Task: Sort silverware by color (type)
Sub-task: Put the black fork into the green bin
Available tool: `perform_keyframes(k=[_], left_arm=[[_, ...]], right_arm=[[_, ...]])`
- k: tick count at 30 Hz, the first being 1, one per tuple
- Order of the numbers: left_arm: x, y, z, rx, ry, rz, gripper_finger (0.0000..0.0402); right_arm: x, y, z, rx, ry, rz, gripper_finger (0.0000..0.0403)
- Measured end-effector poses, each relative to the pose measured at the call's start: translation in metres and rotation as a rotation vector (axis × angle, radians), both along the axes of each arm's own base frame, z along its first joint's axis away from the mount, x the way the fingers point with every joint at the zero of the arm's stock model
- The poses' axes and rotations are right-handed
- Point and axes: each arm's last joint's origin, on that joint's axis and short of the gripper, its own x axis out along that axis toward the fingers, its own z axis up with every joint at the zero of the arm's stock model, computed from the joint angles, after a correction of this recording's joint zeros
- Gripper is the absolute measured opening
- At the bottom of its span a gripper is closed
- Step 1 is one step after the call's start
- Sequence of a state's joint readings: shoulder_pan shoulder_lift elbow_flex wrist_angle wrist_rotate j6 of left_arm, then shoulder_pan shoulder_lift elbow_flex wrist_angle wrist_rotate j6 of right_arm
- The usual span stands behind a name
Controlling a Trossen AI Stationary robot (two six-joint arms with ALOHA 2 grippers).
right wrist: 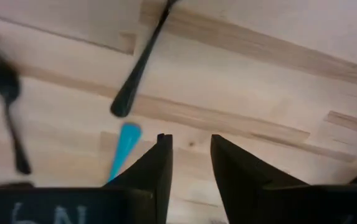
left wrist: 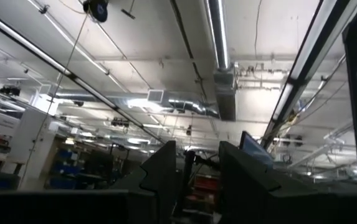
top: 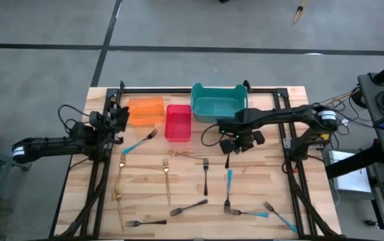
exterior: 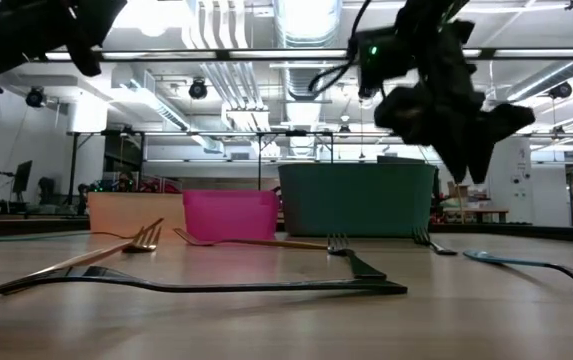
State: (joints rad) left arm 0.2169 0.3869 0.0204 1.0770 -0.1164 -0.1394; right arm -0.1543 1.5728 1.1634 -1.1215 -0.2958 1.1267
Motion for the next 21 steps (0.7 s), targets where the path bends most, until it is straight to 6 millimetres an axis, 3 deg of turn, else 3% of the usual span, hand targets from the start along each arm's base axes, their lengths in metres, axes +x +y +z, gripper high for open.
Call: perform_keyframes(k=[4,11,21], left_arm=[[-0.006,-0.001,0.005,0.058,-0.045,0.041,0.0103],[-0.012,-0.002,0.009,0.108,-0.09,0.094,0.0103],[-0.013,-0.003,0.009,0.135,-0.086,0.122,0.0103]], right_arm=[[0.01,-0.002,-0.014,-0.01,0.04,0.019,0.0149],[0.025,-0.009,-0.036,-0.178,0.01,0.034,0.0207],[0.034,-0.009,-0.046,-0.25,-0.018,-0.002,0.0201]])
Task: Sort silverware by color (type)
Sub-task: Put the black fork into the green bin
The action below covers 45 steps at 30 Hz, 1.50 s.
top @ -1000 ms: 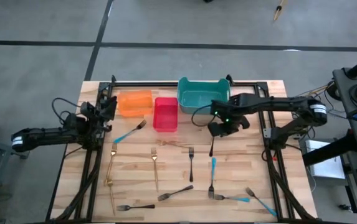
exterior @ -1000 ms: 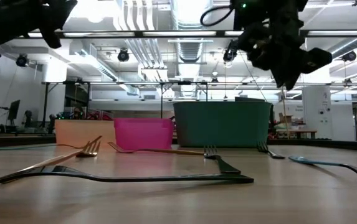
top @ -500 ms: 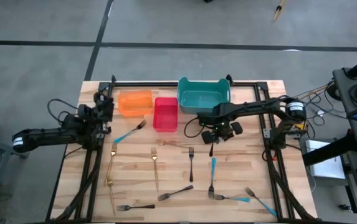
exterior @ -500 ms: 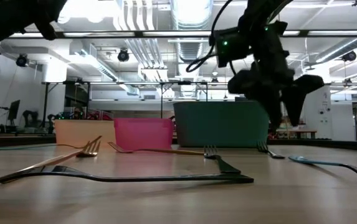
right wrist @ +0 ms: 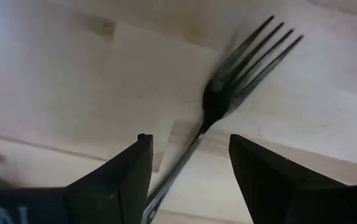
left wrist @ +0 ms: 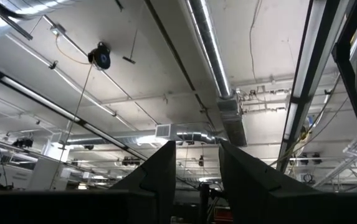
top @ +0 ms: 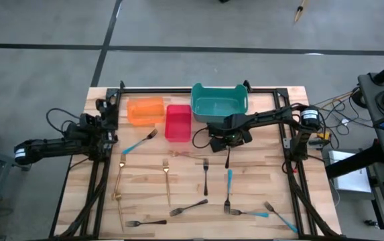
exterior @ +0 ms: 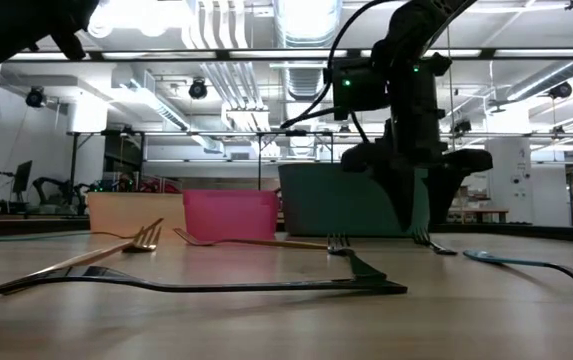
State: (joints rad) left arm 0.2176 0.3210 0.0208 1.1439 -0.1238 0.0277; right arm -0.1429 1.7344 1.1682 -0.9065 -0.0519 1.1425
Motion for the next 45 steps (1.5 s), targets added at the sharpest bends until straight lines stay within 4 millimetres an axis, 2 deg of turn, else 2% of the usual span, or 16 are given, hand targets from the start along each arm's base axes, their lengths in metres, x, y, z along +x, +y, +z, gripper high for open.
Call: perform_keyframes(k=[14,19,23,30,32,39,45], left_arm=[[0.0,0.0,0.0,0.008,0.001,0.009,0.0103],[0.0,0.0,0.0,0.008,0.0,0.01,0.0103],[-0.001,0.0,0.0,0.01,0.0,0.012,0.0103],[0.0,0.0,0.0,0.01,0.001,0.013,0.0103],[0.0,0.0,0.0,0.01,0.0,0.013,0.0103],[0.0,0.0,0.0,0.01,0.001,0.013,0.0103],[0.0,0.0,0.0,0.009,0.001,0.013,0.0103]], right_arm=[[-0.014,0.008,-0.029,-0.034,-0.012,-0.055,0.0196],[-0.015,0.01,-0.033,-0.06,-0.009,-0.048,0.019],[-0.015,0.012,-0.033,-0.069,-0.005,-0.041,0.0145],[-0.015,0.014,-0.033,-0.087,-0.001,-0.003,0.0021],[-0.015,0.015,-0.033,-0.088,-0.004,0.006,0.0015],[-0.015,0.015,-0.015,-0.074,-0.015,0.076,0.0013],[-0.015,0.018,0.027,-0.039,-0.16,0.202,0.0012]])
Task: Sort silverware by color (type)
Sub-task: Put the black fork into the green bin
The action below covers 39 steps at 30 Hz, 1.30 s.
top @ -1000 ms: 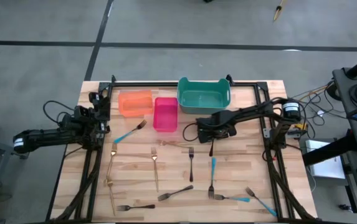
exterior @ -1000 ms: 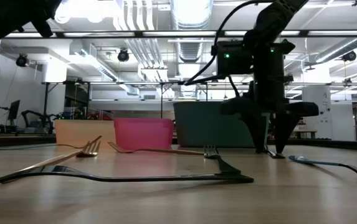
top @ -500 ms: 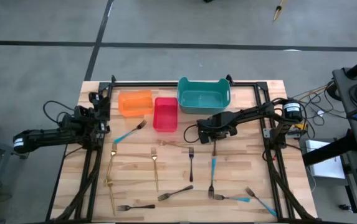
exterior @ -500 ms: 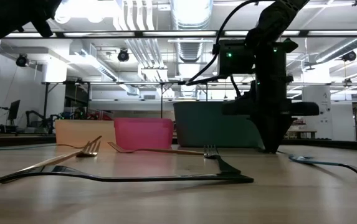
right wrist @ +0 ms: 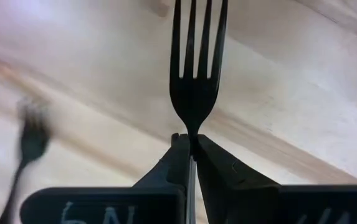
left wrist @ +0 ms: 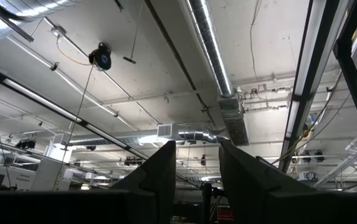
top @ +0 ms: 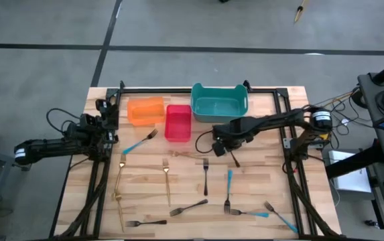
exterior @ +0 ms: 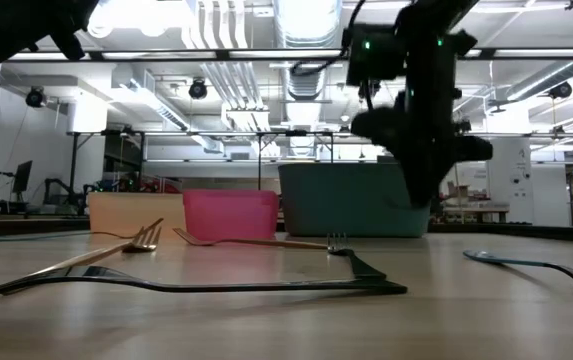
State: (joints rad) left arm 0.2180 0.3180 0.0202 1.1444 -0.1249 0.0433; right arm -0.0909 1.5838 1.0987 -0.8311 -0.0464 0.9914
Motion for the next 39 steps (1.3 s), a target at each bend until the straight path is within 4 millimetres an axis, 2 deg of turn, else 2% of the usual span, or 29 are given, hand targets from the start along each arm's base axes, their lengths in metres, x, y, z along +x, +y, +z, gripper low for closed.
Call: perform_keyframes(k=[6,10,15,21,32,39], left_arm=[[0.0,0.0,0.0,-0.008,0.0,0.003,0.0103],[0.001,0.001,-0.001,-0.012,0.014,0.004,0.0103],[0.003,0.001,-0.003,-0.031,0.04,0.016,0.0103],[0.005,0.002,-0.005,-0.042,0.064,0.01,0.0103],[0.006,0.004,-0.006,-0.091,0.066,0.075,0.0103],[0.009,0.005,-0.01,-0.098,0.119,0.079,0.0103]], right_arm=[[0.004,0.003,0.058,-0.021,-0.212,0.161,0.0012],[0.012,-0.007,0.094,-0.129,-0.324,0.238,0.0012],[0.025,-0.032,0.135,-0.265,-0.434,0.343,0.0012],[0.039,-0.074,0.166,-0.432,-0.473,0.463,0.0012],[0.066,-0.146,0.184,-0.652,-0.385,0.7,0.0012],[0.066,-0.184,0.163,-0.564,-0.148,0.974,0.0012]])
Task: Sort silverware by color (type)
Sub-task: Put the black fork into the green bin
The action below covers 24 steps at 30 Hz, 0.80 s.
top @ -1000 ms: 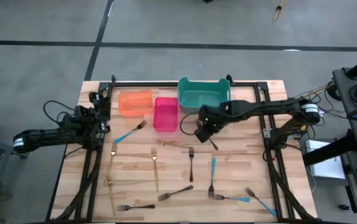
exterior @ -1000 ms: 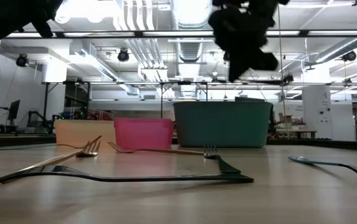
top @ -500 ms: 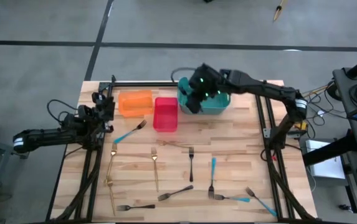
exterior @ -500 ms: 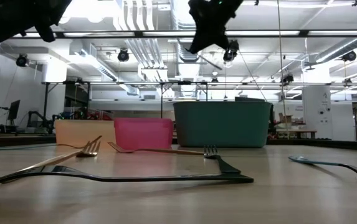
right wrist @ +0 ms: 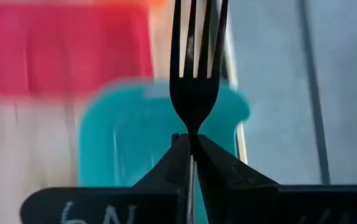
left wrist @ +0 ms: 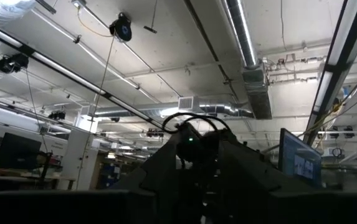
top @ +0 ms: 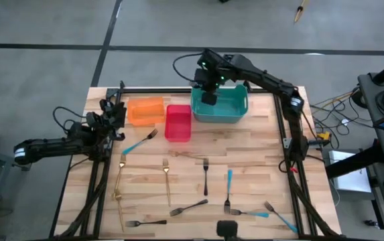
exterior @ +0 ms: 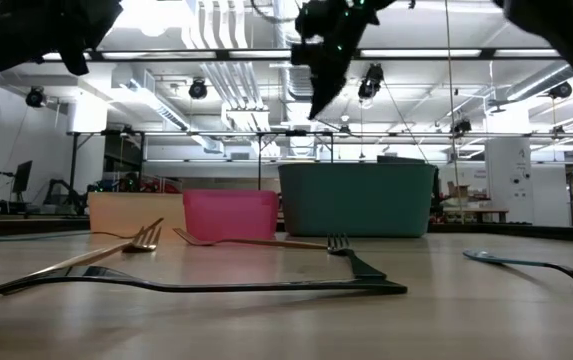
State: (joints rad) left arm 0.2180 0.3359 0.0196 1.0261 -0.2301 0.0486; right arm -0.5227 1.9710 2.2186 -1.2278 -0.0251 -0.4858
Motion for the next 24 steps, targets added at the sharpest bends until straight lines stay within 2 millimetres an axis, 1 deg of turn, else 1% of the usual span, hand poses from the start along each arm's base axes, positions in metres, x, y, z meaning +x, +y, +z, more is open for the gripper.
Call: perform_keyframes(k=[4,6,8,11,14,17,21,24], left_arm=[[0.003,0.001,-0.003,0.015,0.057,0.022,0.0103],[0.004,0.001,-0.005,0.031,0.091,0.062,0.0103],[0.003,0.003,-0.005,0.034,0.107,0.138,0.0103],[0.001,0.006,-0.004,0.014,0.123,0.288,0.0103],[-0.004,0.007,-0.002,-0.01,0.099,0.39,0.0103],[-0.009,0.006,0.004,0.014,0.039,0.433,0.0103],[-0.015,0.005,0.01,0.011,-0.055,0.429,0.0103],[-0.016,0.005,0.01,-0.015,-0.095,0.391,0.0103]], right_arm=[[-0.012,-0.024,-0.02,0.026,0.203,0.124,0.0012],[-0.015,-0.037,-0.033,0.038,0.266,0.177,0.0012],[-0.015,-0.05,-0.045,0.052,0.285,0.17,0.0012],[-0.017,-0.061,-0.061,0.107,0.325,0.127,0.0012],[-0.019,-0.065,-0.069,0.167,0.332,0.068,0.0012],[-0.017,-0.063,-0.071,0.253,0.276,0.045,0.0012],[-0.013,-0.059,-0.073,0.303,0.249,-0.027,0.0012],[-0.011,-0.056,-0.075,0.318,0.255,-0.054,0.0012]])
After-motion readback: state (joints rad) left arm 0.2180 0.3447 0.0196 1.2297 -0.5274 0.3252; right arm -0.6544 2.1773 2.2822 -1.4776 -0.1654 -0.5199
